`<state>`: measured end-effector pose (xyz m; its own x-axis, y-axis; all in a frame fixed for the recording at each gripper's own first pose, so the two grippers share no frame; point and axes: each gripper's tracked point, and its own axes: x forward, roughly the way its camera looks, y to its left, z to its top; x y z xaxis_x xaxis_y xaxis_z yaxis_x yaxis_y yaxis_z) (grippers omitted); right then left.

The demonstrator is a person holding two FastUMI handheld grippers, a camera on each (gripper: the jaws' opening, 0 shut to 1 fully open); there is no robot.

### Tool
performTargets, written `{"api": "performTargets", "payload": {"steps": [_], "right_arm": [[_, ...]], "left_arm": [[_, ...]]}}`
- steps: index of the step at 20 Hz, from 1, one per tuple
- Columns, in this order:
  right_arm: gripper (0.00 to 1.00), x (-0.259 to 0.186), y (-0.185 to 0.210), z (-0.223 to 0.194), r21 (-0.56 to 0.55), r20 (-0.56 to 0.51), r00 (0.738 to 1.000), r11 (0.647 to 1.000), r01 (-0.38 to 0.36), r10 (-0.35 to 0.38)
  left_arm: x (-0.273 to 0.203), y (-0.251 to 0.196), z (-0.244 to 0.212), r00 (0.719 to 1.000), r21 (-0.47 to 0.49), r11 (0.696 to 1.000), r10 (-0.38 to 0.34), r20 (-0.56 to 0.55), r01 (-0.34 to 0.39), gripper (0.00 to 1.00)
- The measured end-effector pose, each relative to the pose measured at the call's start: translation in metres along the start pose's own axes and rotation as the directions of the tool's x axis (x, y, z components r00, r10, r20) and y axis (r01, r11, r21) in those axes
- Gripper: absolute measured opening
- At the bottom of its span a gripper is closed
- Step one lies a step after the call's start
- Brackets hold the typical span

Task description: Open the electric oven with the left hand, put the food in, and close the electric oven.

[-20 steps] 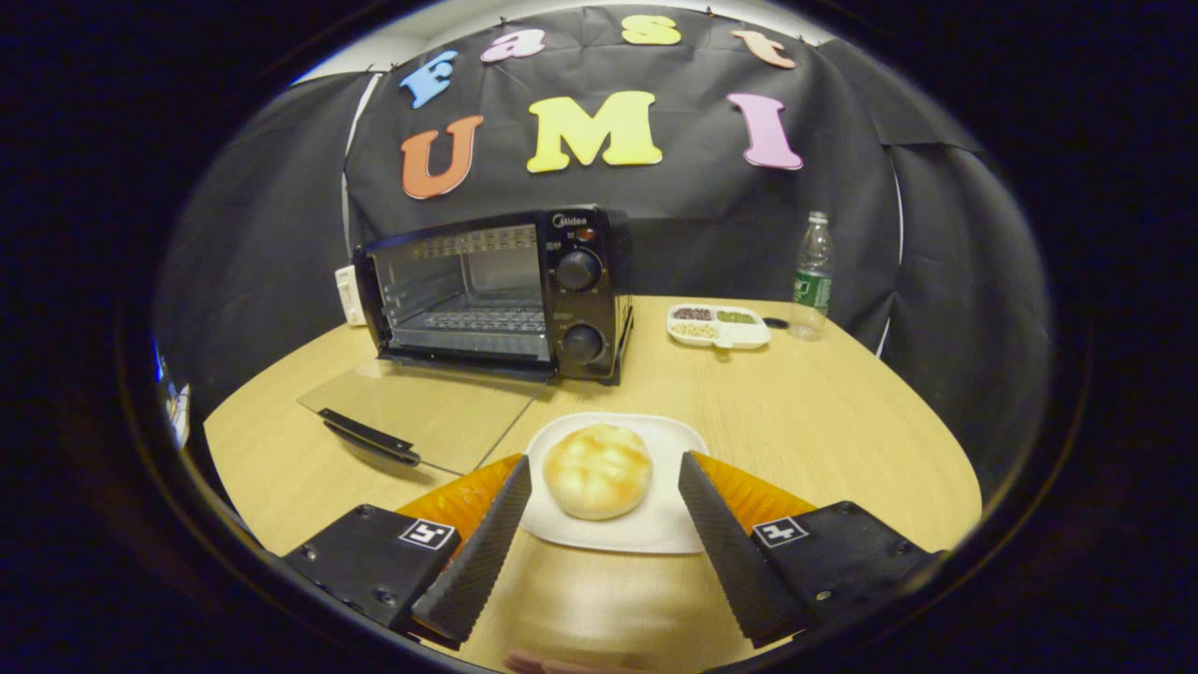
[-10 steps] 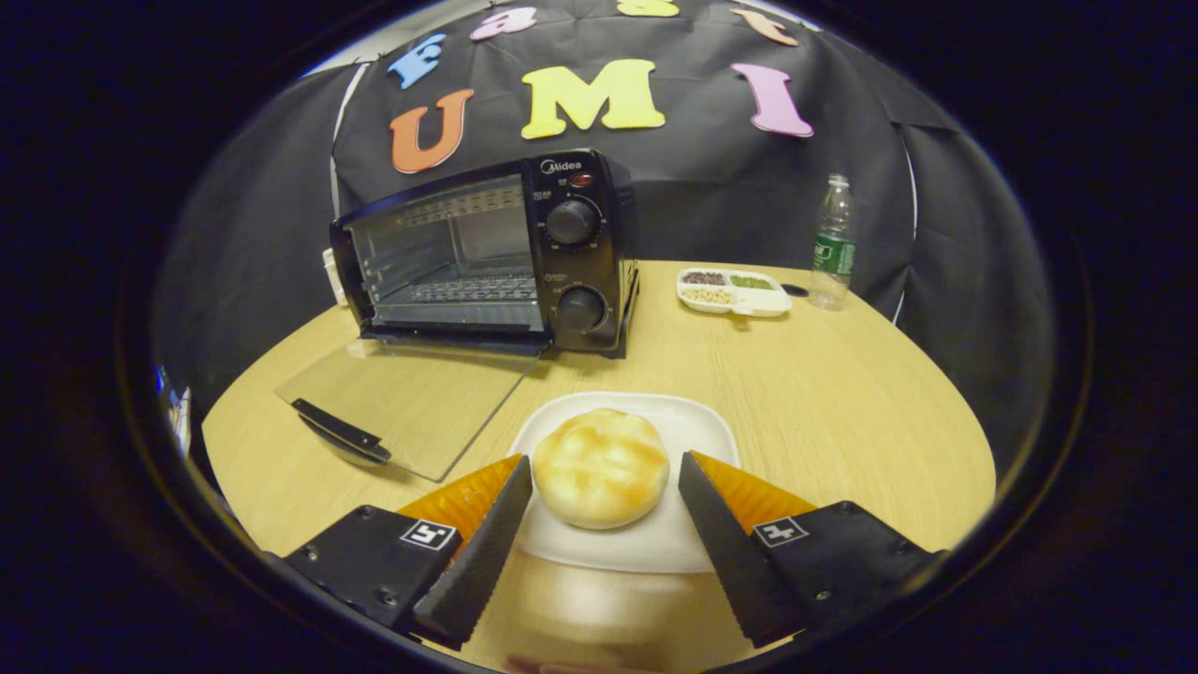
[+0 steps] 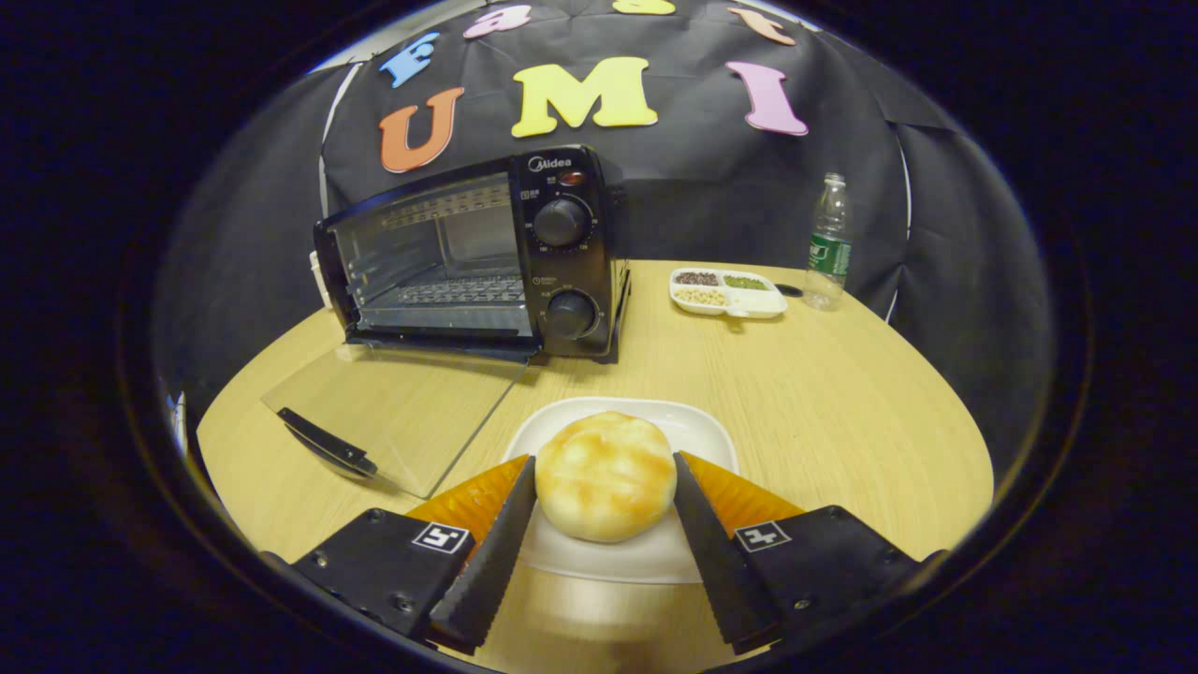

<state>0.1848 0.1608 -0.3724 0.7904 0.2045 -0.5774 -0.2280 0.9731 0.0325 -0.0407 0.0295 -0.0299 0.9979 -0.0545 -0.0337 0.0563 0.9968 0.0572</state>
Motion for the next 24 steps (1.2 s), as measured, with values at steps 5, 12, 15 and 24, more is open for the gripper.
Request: {"api": "performTargets", "payload": {"steps": [5,12,15,24], "right_arm": [[0.87,-0.028,0.020,0.008,0.076,0.056,0.995,0.994,-0.082,0.078],[0.86,-0.049,0.090,0.060,0.137,0.255,0.935,0.948,-0.286,0.245],[0.86,-0.048,0.128,0.076,0.192,0.299,0.915,0.922,-0.337,0.273],[0.85,0.011,0.184,0.107,0.475,0.272,0.957,0.851,-0.226,0.103]], "left_arm": [[-0.008,0.013,0.004,1.000,-0.042,0.999,0.012,0.016,-0.011,0.94],[-0.008,0.031,0.009,0.999,-0.035,0.999,0.032,0.043,-0.030,0.94],[-0.008,0.036,0.007,0.999,-0.043,0.999,0.032,0.041,-0.030,0.94],[-0.012,0.057,-0.007,0.998,-0.039,0.998,0.055,0.030,-0.054,0.94]]}}
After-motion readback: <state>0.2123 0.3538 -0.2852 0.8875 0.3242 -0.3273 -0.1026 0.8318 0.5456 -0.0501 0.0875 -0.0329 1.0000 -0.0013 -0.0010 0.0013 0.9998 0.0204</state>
